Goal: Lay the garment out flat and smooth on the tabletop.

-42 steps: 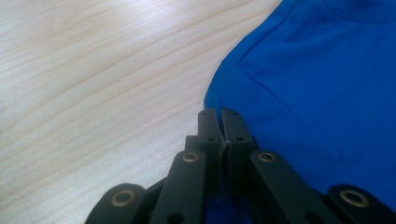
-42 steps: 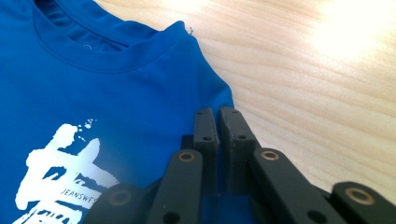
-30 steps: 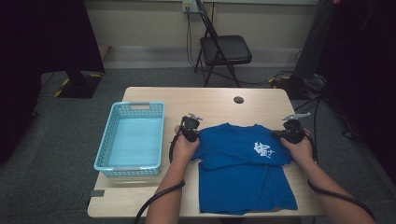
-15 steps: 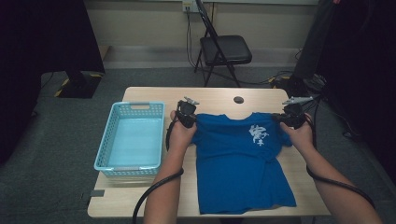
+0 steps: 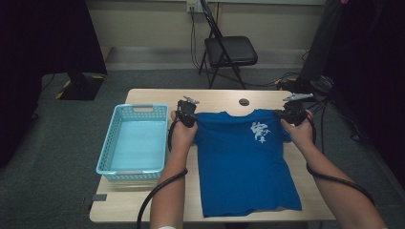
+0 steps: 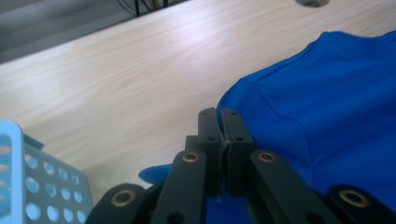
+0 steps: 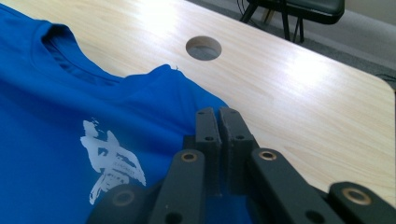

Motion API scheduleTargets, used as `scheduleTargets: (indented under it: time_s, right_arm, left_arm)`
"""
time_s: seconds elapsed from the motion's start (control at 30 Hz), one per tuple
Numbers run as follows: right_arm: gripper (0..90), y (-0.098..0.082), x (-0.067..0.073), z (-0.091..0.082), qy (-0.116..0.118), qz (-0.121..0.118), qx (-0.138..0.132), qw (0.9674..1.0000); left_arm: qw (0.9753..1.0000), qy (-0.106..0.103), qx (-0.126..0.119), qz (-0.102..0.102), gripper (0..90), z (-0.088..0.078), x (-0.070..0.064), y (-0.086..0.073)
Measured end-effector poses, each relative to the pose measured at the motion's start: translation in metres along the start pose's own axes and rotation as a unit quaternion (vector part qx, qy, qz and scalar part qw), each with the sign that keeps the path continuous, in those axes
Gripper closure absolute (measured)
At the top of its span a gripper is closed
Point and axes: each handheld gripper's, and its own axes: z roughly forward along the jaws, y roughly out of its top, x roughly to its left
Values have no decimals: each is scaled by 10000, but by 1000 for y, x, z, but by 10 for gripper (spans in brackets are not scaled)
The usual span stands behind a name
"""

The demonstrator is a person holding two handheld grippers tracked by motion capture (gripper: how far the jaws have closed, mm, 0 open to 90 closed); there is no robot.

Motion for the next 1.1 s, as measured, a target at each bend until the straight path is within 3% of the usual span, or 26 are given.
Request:
scheduleTargets:
  time_s: [0.17, 0.23, 0.33, 0.53, 0.7, 0.83, 1.0, 1.1]
  right_arm:
    - [851, -4, 1, 9, -18, 28, 72, 10000]
    - [750, -7, 2, 13, -94, 52, 175, 9998]
    - [713, -13, 2, 17, -132, -21, 257, 9996]
    - [697, -26, -13, 11, -244, 96, 288, 9992]
    - [697, -46, -33, 11, -351, 328, 510, 9975]
    - [686, -64, -41, 18, -265, 467, 748, 9958]
    - [690, -77, -43, 23, -268, 393, 842, 9953]
    - [698, -79, -48, 19, -435, 318, 913, 9944]
  left_arm:
    - [9997, 164, 112, -127, 854, 10, 4, -11]
    - [9994, 149, 201, -242, 696, 14, 5, -15]
    - [9993, 208, 234, -189, 622, 17, 3, -21]
    - [9991, 272, 283, -164, 600, 13, 4, -27]
    - [9991, 219, 282, -242, 589, 13, 4, -32]
    - [9989, 197, 363, -222, 585, 17, 1, -35]
    - [9984, 243, 476, -179, 585, 23, -1, -38]
    - [9980, 283, 530, -212, 585, 24, 0, -40]
